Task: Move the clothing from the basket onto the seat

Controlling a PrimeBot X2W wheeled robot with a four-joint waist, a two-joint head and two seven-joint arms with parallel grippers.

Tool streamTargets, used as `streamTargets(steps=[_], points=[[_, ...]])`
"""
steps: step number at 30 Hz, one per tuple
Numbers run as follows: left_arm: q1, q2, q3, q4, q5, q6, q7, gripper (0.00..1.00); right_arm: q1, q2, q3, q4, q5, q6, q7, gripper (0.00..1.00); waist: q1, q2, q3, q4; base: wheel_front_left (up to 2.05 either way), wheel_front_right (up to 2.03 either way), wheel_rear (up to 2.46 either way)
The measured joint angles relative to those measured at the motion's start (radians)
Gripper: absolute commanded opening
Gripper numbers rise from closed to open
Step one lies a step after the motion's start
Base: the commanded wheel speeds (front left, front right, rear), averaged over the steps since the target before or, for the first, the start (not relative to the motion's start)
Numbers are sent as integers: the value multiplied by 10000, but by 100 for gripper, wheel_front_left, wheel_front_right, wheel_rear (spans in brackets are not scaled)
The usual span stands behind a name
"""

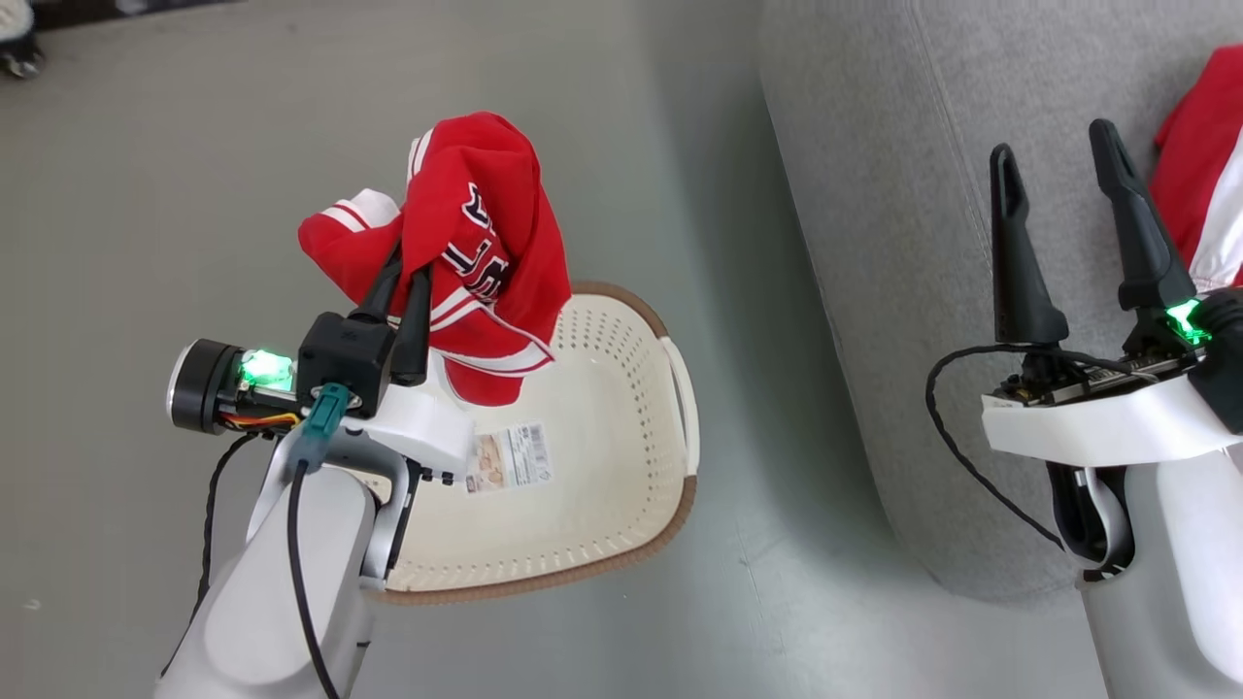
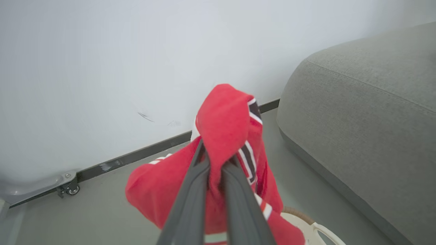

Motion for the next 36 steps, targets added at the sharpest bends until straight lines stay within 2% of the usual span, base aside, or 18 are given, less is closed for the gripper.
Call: streamTargets(steps=[7,22,36], points=[[445,17,196,-993,-88,163,-4,0,206,-230,282,343,-73,0,0,100,0,0,-607,307,0,0,0],[1369,29,222,-2180,-201,142,-42,0,528,-566,970,951,-36,0,0,100,-1,1,-2050,957,0,0,0],[1802,288,-176,-2638,-347,-451,-44,0,1263,-807,1833,1333,387,0,167,100,-1,0,-3410,1507,0,0,0]])
